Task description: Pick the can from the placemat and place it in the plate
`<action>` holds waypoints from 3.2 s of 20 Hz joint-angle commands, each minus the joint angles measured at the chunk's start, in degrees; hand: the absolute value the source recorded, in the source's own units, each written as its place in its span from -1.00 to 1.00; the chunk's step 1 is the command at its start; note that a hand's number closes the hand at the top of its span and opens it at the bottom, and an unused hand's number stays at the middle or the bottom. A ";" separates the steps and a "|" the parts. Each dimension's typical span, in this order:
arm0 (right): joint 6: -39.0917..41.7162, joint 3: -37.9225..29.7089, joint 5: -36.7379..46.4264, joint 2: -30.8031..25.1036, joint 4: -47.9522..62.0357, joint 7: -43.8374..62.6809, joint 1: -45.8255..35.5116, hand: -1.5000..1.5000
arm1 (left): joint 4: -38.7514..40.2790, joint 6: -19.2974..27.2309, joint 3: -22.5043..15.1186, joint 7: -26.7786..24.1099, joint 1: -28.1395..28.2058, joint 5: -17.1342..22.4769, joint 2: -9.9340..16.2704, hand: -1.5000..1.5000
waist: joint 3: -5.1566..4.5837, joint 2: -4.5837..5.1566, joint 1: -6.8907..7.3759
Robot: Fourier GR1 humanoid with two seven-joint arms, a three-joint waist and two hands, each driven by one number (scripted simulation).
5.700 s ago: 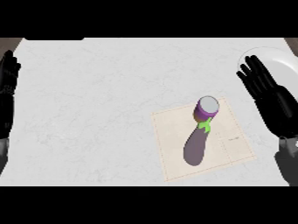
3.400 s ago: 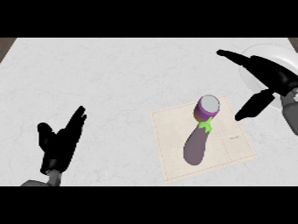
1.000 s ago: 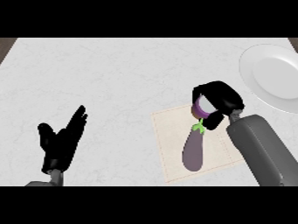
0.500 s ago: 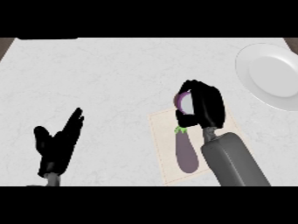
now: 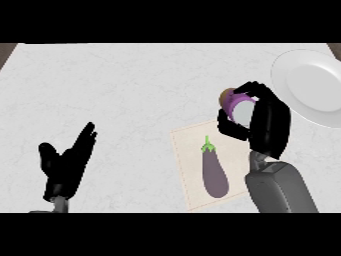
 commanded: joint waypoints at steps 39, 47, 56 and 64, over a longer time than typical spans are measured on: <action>3.88 -38.90 -36.46 -38.44 76.20 -48.10 -26.51 -1.00 | 2.92 -1.95 -1.76 1.05 -4.62 -2.28 -3.43 0.00 | 0.35 2.59 5.30; 5.02 -49.73 -47.71 -36.13 74.18 -62.10 -26.20 -1.00 | 2.77 -2.67 -0.54 1.70 -4.85 -1.47 -2.44 0.00 | 0.44 2.40 4.16; 19.52 -55.95 -54.39 -41.89 78.96 -65.60 -21.35 -1.00 | -1.40 -3.27 -0.43 3.49 -0.51 -1.05 -0.96 0.00 | 0.25 1.52 3.35; 35.10 -53.77 -53.73 -44.09 79.68 -73.38 -12.46 -1.00 | 2.68 -3.20 2.23 1.24 -2.53 -0.70 -0.96 0.00 | 0.08 1.16 1.79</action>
